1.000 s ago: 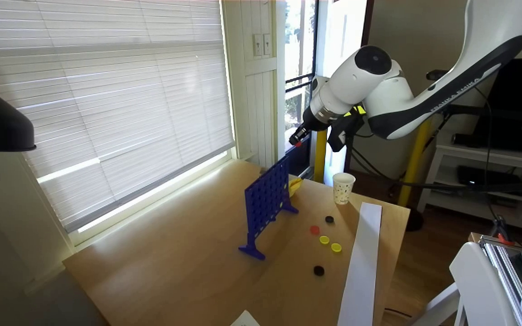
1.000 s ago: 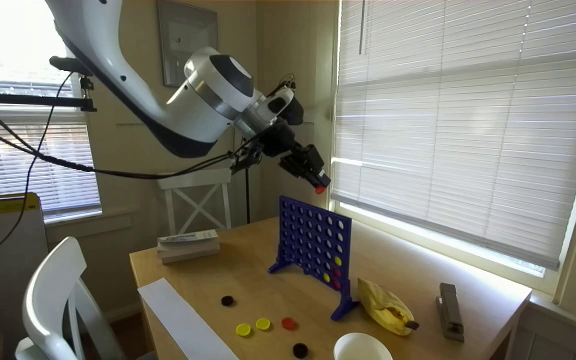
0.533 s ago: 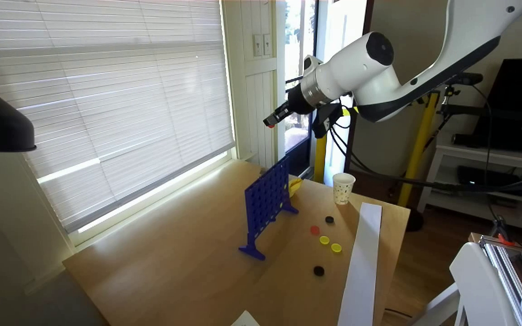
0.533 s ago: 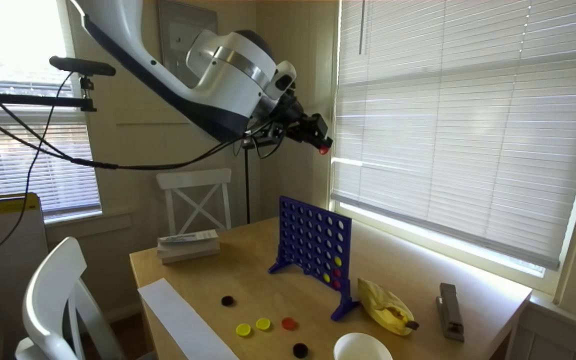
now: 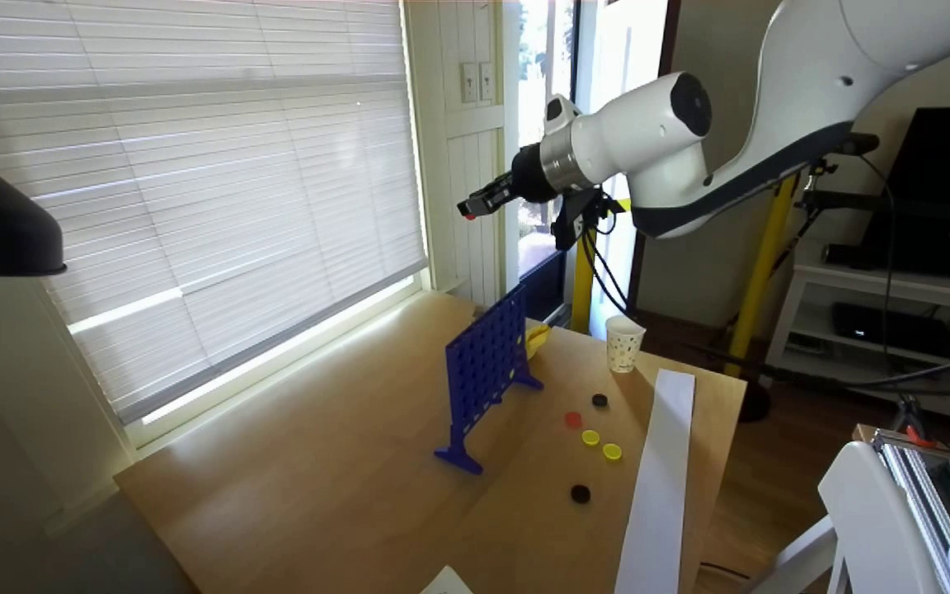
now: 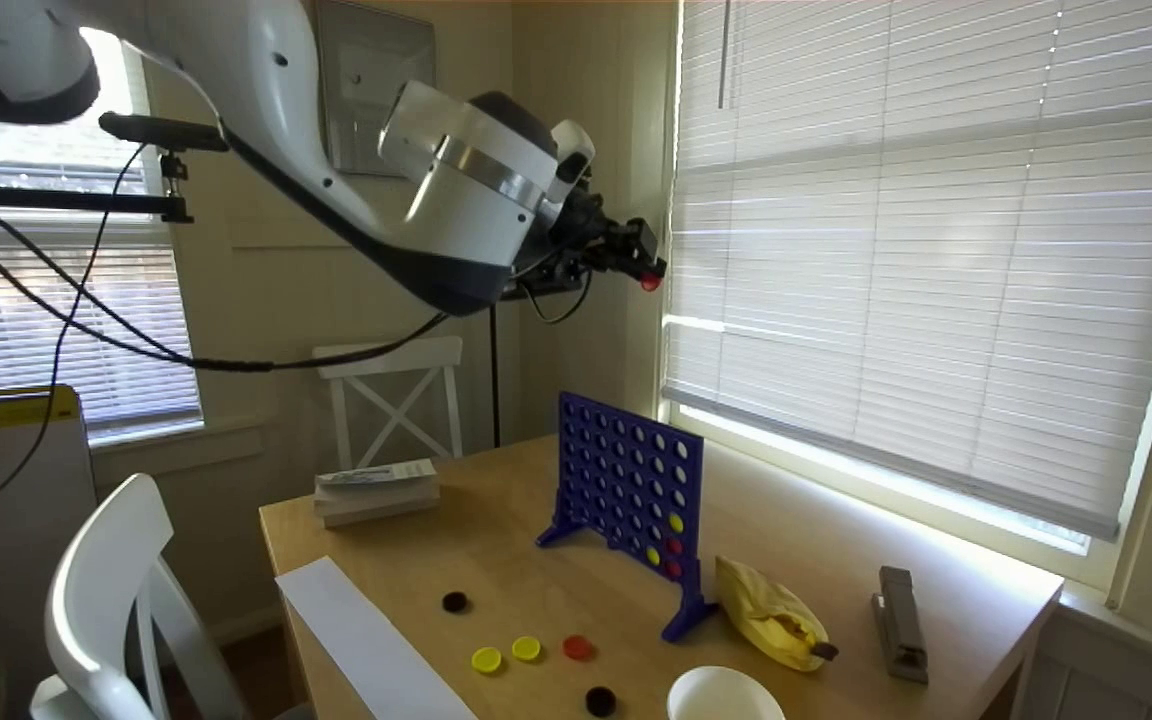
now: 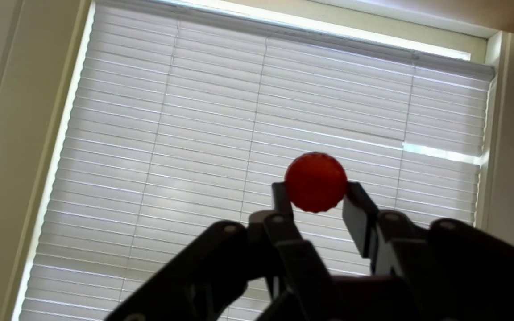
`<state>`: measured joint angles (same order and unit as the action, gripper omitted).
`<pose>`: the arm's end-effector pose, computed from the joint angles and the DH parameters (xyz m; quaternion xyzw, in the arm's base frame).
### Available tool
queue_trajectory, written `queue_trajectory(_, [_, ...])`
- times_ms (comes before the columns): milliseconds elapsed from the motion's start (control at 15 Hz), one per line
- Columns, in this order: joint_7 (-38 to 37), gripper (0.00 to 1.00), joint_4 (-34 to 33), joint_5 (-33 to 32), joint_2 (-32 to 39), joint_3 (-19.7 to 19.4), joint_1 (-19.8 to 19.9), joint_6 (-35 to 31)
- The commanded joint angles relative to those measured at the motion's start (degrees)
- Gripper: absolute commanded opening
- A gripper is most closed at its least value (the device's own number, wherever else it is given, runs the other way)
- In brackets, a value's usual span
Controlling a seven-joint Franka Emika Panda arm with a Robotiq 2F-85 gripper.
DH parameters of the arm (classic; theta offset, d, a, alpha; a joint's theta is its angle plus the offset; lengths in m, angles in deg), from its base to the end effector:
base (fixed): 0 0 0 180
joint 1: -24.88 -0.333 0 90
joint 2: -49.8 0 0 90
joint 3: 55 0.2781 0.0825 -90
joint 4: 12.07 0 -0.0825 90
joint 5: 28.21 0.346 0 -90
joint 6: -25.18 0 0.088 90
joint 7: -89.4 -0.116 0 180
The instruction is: Pick up the red token and place it in the token holder
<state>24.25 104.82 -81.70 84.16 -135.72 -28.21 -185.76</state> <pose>0.5672 -0.0589 0.4259 0.8389 0.0031 0.5330 0.1104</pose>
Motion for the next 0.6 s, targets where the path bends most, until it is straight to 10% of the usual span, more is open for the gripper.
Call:
queue_trajectory(0, [6.0,0.1,6.8,13.1,12.9,-2.5,-2.0,-8.8])
queue_trajectory(133, [16.3,0.1,11.1,20.4,9.3,3.7,-1.1,-6.7])
queue_trajectory(200, [18.8,0.35,8.8,18.4,3.1,6.3,0.8,-3.1])
queue_trajectory(533, [25.3,0.35,11.7,24.7,4.1,9.2,1.3,-3.8])
